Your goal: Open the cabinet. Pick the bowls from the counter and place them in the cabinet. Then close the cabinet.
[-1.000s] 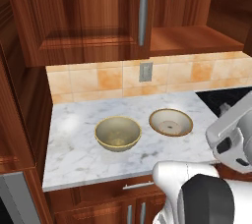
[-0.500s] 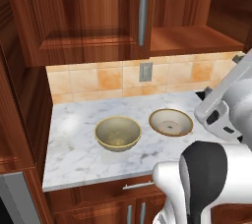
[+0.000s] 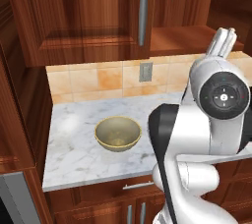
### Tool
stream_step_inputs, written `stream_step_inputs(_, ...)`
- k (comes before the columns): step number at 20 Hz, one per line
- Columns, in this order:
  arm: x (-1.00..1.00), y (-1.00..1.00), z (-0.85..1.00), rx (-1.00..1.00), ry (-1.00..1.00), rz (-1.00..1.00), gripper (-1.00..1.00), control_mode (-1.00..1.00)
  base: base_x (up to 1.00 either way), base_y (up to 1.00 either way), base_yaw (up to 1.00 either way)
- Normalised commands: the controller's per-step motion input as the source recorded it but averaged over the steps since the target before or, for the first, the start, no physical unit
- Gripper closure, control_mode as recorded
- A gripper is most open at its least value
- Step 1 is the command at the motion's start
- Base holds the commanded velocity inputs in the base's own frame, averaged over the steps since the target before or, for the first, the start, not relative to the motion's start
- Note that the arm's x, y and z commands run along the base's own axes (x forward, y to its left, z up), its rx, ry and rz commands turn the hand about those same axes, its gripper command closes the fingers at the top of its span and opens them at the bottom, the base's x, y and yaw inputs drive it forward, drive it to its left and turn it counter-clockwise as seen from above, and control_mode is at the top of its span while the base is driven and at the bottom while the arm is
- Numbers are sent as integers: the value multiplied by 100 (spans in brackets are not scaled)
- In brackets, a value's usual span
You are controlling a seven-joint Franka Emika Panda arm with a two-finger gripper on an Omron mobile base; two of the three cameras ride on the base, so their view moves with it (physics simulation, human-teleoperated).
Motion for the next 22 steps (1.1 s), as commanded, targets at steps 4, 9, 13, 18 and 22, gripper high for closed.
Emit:
stream_step_inputs(4,41,-36,0,-31,29,-2,-100,-100,0,0,0)
stream_step_inputs(9,1,-19,-8,-26,1,3,-100,-100,0,0,0)
stream_step_inputs(13,2,0,-20,-39,6,14,-100,-100,0,0,0)
stream_step_inputs(18,5,-5,-13,-34,12,16,-100,-100,0,0,0)
stream_step_inputs(22,2,0,-1,-38,15,12,-100,-100,0,0,0)
